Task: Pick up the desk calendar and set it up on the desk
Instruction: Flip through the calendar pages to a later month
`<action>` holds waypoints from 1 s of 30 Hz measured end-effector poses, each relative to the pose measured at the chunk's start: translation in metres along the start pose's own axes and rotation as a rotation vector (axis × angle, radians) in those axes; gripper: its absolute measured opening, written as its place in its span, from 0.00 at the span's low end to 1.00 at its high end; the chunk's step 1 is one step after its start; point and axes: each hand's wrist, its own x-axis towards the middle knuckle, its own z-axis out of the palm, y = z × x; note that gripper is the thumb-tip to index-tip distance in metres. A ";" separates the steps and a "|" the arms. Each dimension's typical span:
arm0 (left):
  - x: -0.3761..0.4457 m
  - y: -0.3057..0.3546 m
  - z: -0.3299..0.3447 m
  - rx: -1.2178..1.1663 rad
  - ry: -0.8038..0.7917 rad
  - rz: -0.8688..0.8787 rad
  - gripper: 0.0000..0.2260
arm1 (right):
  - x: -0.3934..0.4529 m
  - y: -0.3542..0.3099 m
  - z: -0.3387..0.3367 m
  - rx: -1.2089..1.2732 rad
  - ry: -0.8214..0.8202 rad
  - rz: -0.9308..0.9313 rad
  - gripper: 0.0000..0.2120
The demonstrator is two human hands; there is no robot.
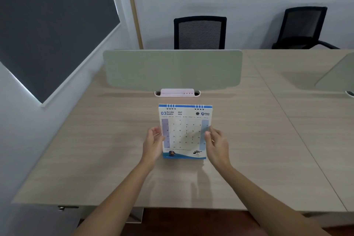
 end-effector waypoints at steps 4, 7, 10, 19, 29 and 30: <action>0.001 -0.007 -0.002 0.000 -0.009 0.011 0.12 | -0.002 -0.002 -0.001 -0.009 0.069 0.006 0.15; 0.000 -0.006 -0.012 -0.007 -0.018 -0.001 0.06 | 0.002 -0.007 -0.011 -0.009 0.095 0.022 0.08; -0.009 0.017 -0.033 -0.103 -0.185 0.010 0.12 | 0.001 -0.035 -0.029 0.164 -0.131 0.056 0.18; 0.042 0.074 -0.019 -0.231 -0.143 0.046 0.18 | 0.051 -0.066 -0.050 0.255 -0.072 0.048 0.21; 0.040 0.034 -0.005 0.053 -0.223 0.028 0.13 | 0.050 -0.036 -0.024 0.168 -0.016 0.140 0.15; 0.040 0.031 -0.005 0.084 -0.254 0.045 0.13 | 0.050 -0.030 -0.024 0.116 -0.071 0.180 0.14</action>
